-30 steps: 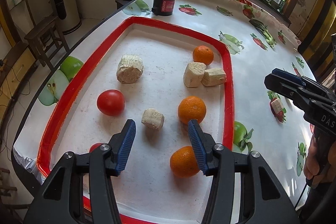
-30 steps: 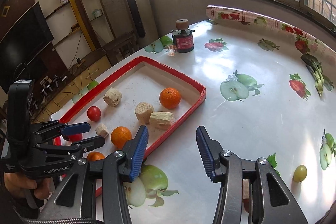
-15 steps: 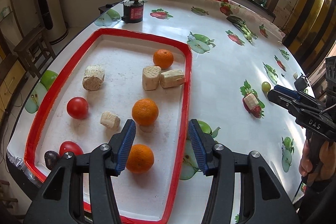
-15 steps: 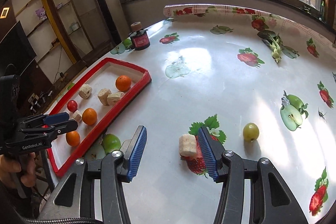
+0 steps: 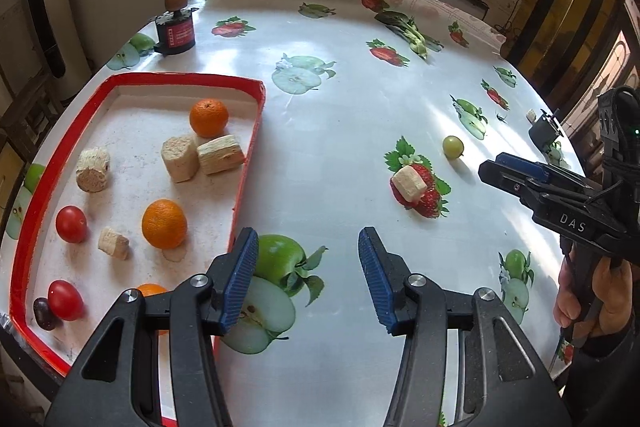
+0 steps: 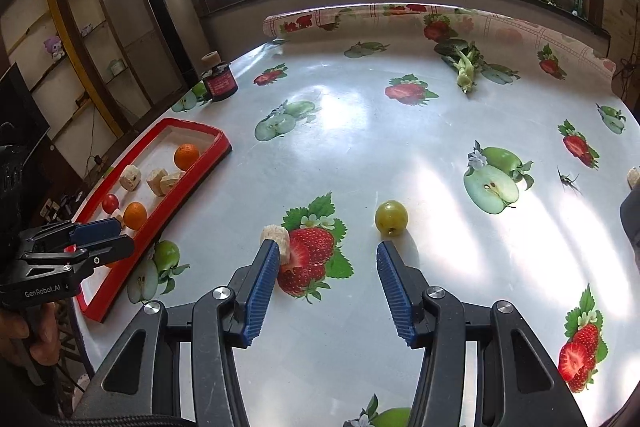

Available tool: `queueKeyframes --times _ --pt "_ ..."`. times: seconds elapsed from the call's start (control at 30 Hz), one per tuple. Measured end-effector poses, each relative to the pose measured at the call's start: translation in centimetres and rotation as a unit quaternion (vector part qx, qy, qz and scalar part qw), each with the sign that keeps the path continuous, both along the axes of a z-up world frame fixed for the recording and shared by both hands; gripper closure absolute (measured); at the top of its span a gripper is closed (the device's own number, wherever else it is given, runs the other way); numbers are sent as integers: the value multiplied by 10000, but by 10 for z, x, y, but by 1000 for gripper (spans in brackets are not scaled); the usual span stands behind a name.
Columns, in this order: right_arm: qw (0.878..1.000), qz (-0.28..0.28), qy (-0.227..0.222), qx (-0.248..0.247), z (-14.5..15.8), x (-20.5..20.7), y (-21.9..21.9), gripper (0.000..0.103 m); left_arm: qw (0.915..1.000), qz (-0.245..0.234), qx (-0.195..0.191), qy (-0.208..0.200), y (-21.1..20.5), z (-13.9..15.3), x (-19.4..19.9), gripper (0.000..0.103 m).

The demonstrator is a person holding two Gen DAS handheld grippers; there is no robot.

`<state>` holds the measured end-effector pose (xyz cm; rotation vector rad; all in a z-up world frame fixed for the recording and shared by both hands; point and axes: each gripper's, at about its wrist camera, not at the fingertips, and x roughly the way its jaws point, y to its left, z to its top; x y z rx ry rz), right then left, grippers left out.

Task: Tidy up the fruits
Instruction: 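Move both grippers back toward the remaining items on the cloth, then grasp the small green fruit with the right gripper while the left grasps a beige block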

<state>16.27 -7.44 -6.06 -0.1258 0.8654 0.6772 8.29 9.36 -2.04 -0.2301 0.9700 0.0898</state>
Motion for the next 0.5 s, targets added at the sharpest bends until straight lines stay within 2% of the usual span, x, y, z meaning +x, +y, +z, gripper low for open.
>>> queueKeyframes --times 0.27,0.5 --pt "9997 -156 155 -126 -20 28 -6 50 9984 -525 -98 183 -45 -17 34 53" --pt "9990 -173 320 -273 -40 61 2 52 9962 -776 -29 390 -68 -34 69 53"
